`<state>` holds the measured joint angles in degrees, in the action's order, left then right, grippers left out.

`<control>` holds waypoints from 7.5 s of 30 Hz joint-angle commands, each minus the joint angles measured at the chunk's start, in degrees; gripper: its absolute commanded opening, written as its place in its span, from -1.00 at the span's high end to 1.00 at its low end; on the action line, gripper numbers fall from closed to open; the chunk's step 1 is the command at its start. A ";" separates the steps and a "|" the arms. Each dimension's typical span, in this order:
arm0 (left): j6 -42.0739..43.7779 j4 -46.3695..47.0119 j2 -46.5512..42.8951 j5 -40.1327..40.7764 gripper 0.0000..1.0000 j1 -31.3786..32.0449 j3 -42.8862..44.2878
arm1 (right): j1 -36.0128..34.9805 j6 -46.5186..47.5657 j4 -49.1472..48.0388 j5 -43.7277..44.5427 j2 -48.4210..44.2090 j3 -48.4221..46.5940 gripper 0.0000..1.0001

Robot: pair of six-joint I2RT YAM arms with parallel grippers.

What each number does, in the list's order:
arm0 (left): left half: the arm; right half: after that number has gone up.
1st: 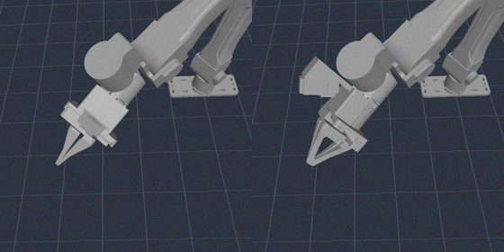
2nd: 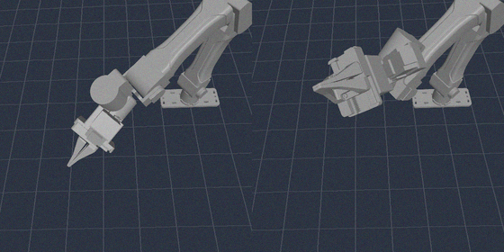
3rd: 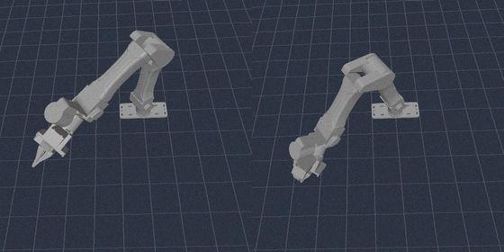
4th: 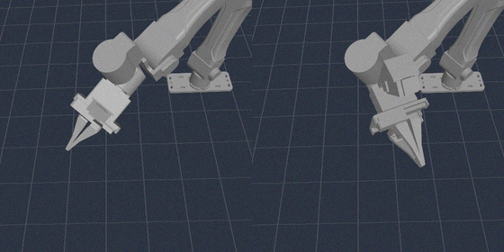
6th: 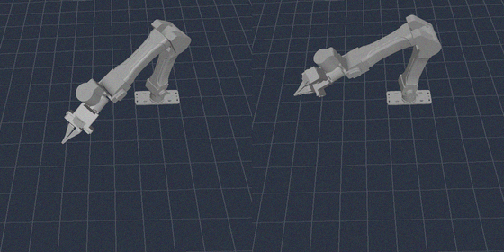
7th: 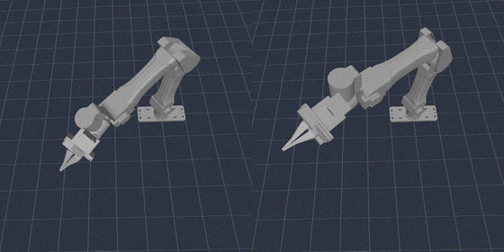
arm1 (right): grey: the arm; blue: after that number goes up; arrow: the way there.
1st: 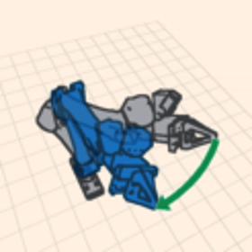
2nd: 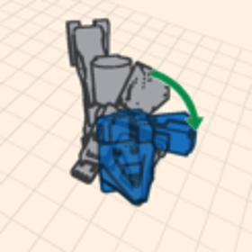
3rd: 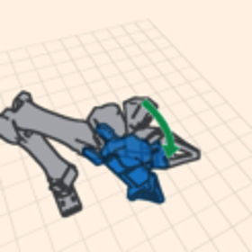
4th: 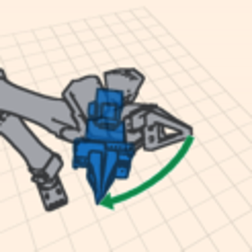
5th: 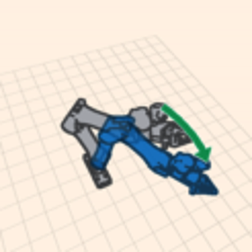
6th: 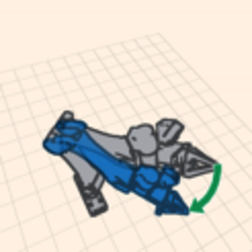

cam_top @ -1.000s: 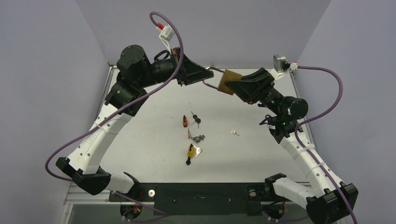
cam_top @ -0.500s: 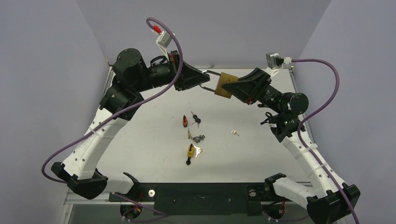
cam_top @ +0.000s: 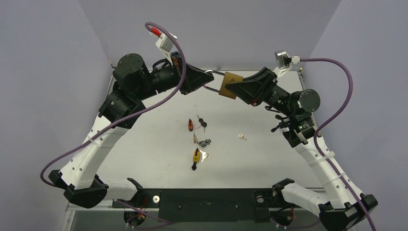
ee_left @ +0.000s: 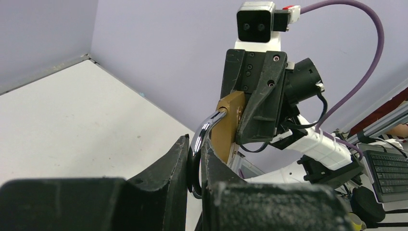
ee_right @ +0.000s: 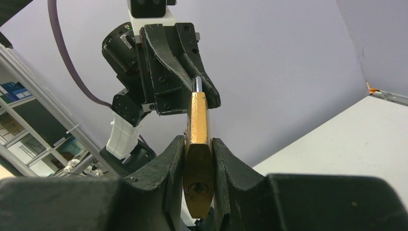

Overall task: Lock with the key
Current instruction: Lock the lock, then place the lock at the center of the board, then reset both arms

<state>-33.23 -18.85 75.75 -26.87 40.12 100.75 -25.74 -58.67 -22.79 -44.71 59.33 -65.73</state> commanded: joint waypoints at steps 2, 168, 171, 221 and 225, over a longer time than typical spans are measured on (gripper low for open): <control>-0.02 -2.11 3.76 -5.24 1.00 6.77 0.37 | -4.65 4.17 1.08 1.68 1.94 -3.50 1.00; 4.27 0.97 28.98 37.36 1.00 17.95 -6.33 | 1.96 17.04 52.24 58.78 -14.46 12.44 -0.68; 2.53 2.04 33.02 41.05 1.00 18.60 -6.05 | 2.20 16.70 52.80 59.41 -15.00 13.86 -0.68; 3.05 2.00 17.66 28.37 -0.05 8.69 -11.20 | 3.26 17.17 53.76 57.61 -15.02 8.52 -0.78; 5.42 -3.27 11.53 28.84 -0.06 5.81 -11.14 | 3.22 17.78 51.98 57.66 -13.68 7.34 -0.81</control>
<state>-31.29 -15.88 93.93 3.77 48.05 89.38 -22.48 -41.43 32.64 12.99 44.10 -55.77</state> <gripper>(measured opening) 0.526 0.896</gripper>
